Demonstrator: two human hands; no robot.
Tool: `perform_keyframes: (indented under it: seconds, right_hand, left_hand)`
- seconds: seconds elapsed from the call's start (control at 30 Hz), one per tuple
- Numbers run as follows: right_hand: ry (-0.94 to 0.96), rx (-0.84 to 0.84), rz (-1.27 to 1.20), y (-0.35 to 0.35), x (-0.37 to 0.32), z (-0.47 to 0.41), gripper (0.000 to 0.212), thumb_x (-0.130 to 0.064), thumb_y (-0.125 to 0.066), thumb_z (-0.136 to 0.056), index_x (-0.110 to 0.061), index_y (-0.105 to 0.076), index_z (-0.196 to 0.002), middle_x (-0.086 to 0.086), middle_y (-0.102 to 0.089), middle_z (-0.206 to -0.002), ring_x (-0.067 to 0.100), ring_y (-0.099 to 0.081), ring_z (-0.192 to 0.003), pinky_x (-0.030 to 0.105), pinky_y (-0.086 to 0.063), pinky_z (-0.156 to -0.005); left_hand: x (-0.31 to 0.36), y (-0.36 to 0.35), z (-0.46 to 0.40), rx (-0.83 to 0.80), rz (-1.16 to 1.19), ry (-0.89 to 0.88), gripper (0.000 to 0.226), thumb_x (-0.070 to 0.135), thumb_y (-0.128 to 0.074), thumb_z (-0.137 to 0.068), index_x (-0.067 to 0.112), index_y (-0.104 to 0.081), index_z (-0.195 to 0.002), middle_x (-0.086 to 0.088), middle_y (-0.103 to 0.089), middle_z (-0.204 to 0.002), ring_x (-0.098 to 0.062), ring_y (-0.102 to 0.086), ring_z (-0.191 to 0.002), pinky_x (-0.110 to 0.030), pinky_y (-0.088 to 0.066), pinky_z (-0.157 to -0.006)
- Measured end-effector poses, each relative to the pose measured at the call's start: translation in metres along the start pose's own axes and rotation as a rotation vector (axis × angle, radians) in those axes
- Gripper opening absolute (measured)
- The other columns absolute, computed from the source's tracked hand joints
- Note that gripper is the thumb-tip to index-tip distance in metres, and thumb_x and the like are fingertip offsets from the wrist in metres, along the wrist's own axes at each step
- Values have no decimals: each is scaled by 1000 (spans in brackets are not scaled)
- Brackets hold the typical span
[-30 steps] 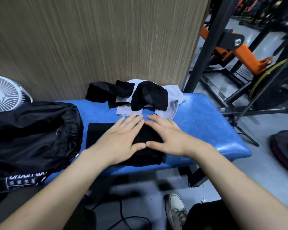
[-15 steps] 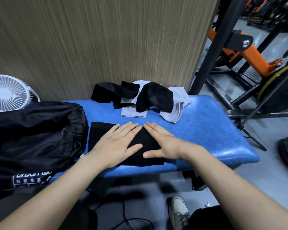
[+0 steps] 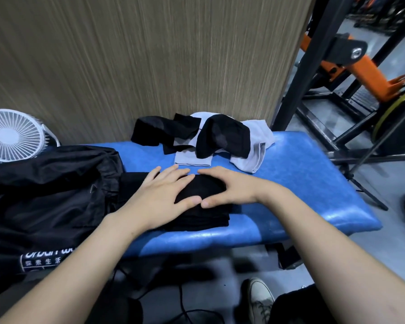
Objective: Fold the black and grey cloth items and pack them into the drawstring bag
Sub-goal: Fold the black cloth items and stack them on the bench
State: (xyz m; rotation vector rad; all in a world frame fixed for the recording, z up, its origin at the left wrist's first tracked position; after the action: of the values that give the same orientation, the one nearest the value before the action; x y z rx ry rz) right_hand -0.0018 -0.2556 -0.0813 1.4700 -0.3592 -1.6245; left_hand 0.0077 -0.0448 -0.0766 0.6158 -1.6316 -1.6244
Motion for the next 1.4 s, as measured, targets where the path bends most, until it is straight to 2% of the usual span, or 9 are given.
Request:
perform_keyframes:
  seconds: [0.1,0.23,0.33,0.57,0.73,0.9,1.13,1.27,1.4]
  right_hand:
    - [-3,149,-260,23,9,4,56,-40,-74,-87,-27,-56,-138,-6,-60,-134,12,-59,-122,26,-44,-107]
    - [-113,523,-494,47,32,-1,24,-19,-68,-93,-10,-65,-116,3,-67,-96,21,-67,-83,13,-48,-62]
    - [-252,761,-477,54,50,-11,23,-19,-65,-92,-14,-62,-115,3,-64,-109,14,-59,-89,22,-45,-70]
    - [-316,840,-609,50,66,-31,31,-19,-66,-90,-22,-51,-116,1,-62,-109,21,-62,-107,36,-51,-96]
    - [-270,882,-617,52,61,-32,28,-18,-71,-86,-32,-57,-105,-5,-51,-82,18,-59,-80,49,-58,-85]
    - [-223,863,-672,56,45,-20,27,3,-55,-92,-15,-59,-113,3,-39,-78,15,-43,-67,16,-48,-48]
    - [-159,1026,-610,71,44,3,29,2,-46,-84,-16,-63,-100,-6,-44,-74,10,-38,-64,22,-33,-57]
    - [-151,1109,-543,81,53,32,29,1,-45,-84,-15,-64,-99,-9,-49,-77,9,-41,-65,23,-35,-55]
    - [-153,1188,-398,91,70,62,31,1,-45,-80,-20,-62,-94,-6,-51,-88,4,-44,-73,22,-36,-66]
  left_hand:
    - [1,20,-13,104,220,10,96,94,-15,-73,39,-47,-144,20,-41,-150,-7,-25,-145,-30,-12,-119]
    - [-1,34,-48,323,524,194,28,39,-59,-94,34,-63,-121,19,-65,-110,-3,-59,-101,-25,-45,-92]
    - [-3,26,-73,349,651,255,21,25,-64,-91,34,-66,-110,16,-66,-99,-3,-60,-87,-26,-49,-81]
    - [10,10,-106,215,585,248,41,30,-65,-91,39,-60,-131,-1,-48,-127,-20,-50,-119,-31,-42,-96]
    - [9,11,-110,195,519,336,50,36,-63,-92,38,-51,-140,-7,-47,-131,-29,-40,-131,-40,-40,-107]
    - [9,10,-112,201,560,371,55,36,-67,-89,22,-54,-141,-6,-57,-135,-25,-51,-128,-41,-44,-105]
    - [7,29,-99,558,773,356,22,24,-74,-84,20,-57,-97,4,-60,-106,-14,-54,-99,-27,-41,-81]
    - [8,37,-93,600,910,292,22,1,-60,-81,17,-55,-95,9,-57,-95,-6,-50,-79,-24,-41,-70]
    - [15,34,-95,559,977,252,19,4,-62,-85,20,-60,-94,13,-58,-86,-7,-50,-73,-23,-44,-68]
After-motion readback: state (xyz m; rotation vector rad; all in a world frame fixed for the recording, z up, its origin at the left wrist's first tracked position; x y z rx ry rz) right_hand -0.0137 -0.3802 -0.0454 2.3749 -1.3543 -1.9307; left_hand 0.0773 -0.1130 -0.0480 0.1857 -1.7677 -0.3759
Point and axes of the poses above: each hand's wrist, its own z-axis away from the middle knuckle, its own y-axis out of the back of the hand, x = y × z, the point moved 2 cm from there along -z, towards the middle knuckle
